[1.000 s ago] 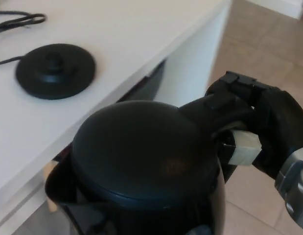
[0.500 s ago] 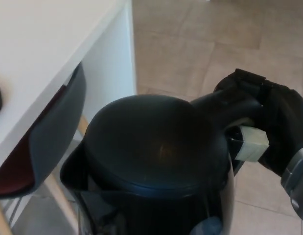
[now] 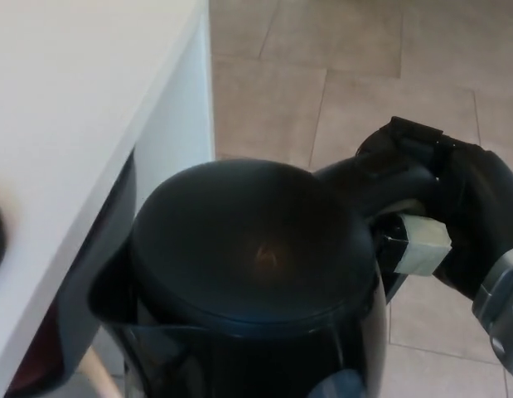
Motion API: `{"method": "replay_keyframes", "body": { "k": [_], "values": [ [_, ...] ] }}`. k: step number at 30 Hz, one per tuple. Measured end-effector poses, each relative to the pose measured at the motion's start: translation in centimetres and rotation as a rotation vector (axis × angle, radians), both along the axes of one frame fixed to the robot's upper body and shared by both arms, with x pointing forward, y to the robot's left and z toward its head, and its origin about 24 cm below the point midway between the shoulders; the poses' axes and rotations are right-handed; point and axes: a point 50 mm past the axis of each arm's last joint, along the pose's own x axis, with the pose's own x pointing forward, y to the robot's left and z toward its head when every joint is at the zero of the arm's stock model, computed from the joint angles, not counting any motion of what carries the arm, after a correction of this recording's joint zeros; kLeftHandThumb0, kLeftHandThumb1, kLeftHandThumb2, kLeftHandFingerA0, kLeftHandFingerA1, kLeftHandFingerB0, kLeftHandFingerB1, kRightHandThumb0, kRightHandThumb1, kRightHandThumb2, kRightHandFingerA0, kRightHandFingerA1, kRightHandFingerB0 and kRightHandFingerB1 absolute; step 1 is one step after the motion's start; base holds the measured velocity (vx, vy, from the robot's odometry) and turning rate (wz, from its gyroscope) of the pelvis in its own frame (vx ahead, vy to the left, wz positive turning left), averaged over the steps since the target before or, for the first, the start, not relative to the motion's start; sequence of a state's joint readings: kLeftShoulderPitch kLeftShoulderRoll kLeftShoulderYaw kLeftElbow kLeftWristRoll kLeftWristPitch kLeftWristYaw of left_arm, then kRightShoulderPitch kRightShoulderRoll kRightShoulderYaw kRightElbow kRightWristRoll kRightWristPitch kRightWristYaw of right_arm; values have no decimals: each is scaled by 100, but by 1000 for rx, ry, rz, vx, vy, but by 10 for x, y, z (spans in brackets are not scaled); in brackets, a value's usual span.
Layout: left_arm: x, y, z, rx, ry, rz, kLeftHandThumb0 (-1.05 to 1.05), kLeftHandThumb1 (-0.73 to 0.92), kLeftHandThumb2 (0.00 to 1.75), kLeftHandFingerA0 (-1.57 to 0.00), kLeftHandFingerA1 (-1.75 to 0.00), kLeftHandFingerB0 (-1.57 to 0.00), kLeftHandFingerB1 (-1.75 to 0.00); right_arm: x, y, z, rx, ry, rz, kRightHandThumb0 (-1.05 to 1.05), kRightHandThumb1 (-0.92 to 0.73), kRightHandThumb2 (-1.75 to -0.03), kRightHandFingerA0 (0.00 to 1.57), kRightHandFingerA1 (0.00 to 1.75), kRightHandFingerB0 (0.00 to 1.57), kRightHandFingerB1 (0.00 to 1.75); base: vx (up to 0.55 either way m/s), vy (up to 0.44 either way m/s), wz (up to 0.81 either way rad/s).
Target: Pick up a kettle on a counter using the right hand and walk towards another counter and put the kettle near the coffee maker
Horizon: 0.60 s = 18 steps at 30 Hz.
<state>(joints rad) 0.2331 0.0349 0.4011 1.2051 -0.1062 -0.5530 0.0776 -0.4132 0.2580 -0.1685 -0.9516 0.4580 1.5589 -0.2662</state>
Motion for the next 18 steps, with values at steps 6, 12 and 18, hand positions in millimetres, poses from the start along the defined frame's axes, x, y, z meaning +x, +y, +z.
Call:
{"method": "replay_keyframes", "body": {
  "k": [6,12,18],
  "values": [
    [1,-1,-1,-6,-5,12,-6,46,117,-157,-146,-137,-135,0,-2,1,4,-6,-11,-25,-41,-137,100,175,85,149,320,-148,-11],
    [6,-6,-2,-22,-17,9,-7,43,118,-156,-154,-134,-143,1,-5,1,10,-2,-27,-26,-41,-136,98,175,82,151,265,-74,-21],
    [3,-7,-2,-21,-12,13,-11,43,122,-156,-152,-131,-146,1,-6,1,11,0,-29,-28,-41,-137,99,175,81,154,235,104,-26]
  ]
}}
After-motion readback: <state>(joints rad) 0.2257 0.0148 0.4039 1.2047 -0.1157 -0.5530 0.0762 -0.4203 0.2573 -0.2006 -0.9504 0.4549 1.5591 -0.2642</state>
